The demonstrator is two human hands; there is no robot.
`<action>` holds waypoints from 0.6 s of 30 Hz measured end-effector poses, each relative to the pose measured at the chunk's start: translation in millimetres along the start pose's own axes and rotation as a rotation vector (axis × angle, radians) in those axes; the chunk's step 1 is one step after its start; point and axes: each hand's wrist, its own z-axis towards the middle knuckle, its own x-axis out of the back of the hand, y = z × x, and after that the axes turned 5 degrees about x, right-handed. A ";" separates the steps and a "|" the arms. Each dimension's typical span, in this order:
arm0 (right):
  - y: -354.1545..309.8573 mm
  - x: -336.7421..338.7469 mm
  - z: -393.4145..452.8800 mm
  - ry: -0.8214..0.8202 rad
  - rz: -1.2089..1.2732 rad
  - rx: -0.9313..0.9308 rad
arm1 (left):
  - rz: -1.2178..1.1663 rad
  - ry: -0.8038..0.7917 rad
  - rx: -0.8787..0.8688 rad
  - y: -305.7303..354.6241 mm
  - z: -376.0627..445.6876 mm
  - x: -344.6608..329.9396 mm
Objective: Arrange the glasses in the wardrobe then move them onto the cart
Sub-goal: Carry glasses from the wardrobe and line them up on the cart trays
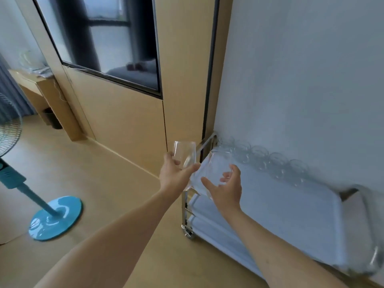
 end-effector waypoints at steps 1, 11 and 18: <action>7.0 8.2 -0.6 0.030 -0.013 -0.016 | 0.009 -0.033 -0.008 -1.9 -0.1 -10.7; 75.8 89.8 -5.0 0.260 -0.115 -0.178 | 0.038 -0.324 0.061 -18.0 -15.8 -123.0; 122.1 136.3 -10.9 0.368 -0.119 -0.296 | 0.174 -0.448 0.038 -34.5 -35.5 -194.9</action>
